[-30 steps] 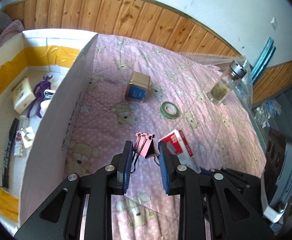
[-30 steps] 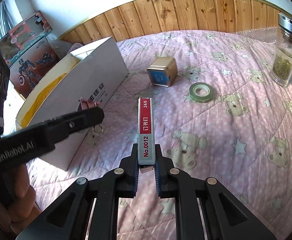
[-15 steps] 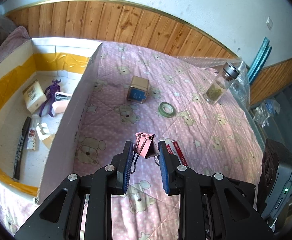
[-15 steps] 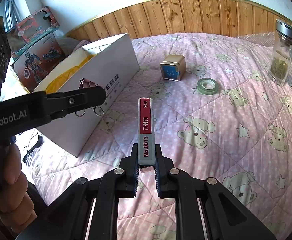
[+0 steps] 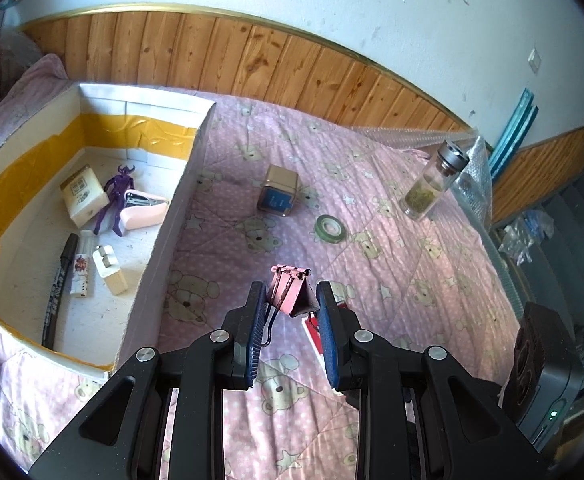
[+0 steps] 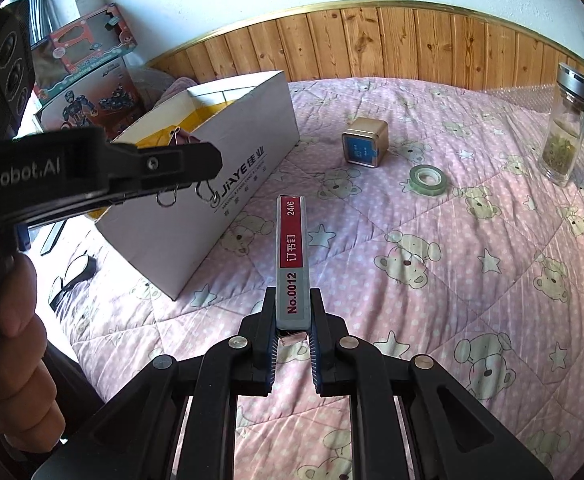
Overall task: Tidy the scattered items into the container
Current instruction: 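Lift the binder clip and staple box and carry both toward the white box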
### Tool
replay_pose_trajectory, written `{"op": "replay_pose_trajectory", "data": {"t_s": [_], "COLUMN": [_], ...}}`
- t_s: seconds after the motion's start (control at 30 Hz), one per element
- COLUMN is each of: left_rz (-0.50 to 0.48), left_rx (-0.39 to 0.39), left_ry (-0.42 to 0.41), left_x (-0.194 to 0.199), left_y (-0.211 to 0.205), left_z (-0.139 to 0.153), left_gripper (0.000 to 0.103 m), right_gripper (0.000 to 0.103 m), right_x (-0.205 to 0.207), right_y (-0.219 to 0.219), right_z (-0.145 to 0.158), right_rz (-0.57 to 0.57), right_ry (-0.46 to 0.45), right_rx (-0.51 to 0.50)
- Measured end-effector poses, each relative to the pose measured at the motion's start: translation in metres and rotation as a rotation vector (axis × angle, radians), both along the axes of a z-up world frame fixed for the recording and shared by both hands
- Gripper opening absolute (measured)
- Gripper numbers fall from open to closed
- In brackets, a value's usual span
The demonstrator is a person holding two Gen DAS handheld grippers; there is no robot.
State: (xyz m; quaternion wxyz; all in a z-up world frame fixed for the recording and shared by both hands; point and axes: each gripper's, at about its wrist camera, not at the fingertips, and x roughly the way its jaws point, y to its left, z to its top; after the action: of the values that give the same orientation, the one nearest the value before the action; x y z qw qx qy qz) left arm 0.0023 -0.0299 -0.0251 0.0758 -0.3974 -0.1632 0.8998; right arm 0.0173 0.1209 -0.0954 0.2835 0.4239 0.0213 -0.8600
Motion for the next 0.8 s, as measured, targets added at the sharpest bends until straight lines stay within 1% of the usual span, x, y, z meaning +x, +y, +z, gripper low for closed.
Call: {"op": "replay_pose_trajectory", "data": {"t_s": [0.2,0.37,0.8], "left_rz": [0.008,0.015,0.075], "left_rx": [0.027,0.070,0.132], "left_ry": [0.016,0.030,0.074], "left_x": [0.007,0.012,0.025], "left_y": [-0.010,-0.021,-0.063], "left_z": [0.010,0.019,0.039], "left_gripper": [0.026,0.026,0.026], "right_gripper": [0.014,0.014,0.014], "right_x": [0.011,0.019,0.036], "right_y": [-0.004,-0.009,-0.026], "right_z": [0.008,0.016,0.043], "right_rz": [0.013,0.026,0.059], "right_ry": [0.004,0.009,0.039], "right_rx": [-0.023,-0.046,-0.100]}}
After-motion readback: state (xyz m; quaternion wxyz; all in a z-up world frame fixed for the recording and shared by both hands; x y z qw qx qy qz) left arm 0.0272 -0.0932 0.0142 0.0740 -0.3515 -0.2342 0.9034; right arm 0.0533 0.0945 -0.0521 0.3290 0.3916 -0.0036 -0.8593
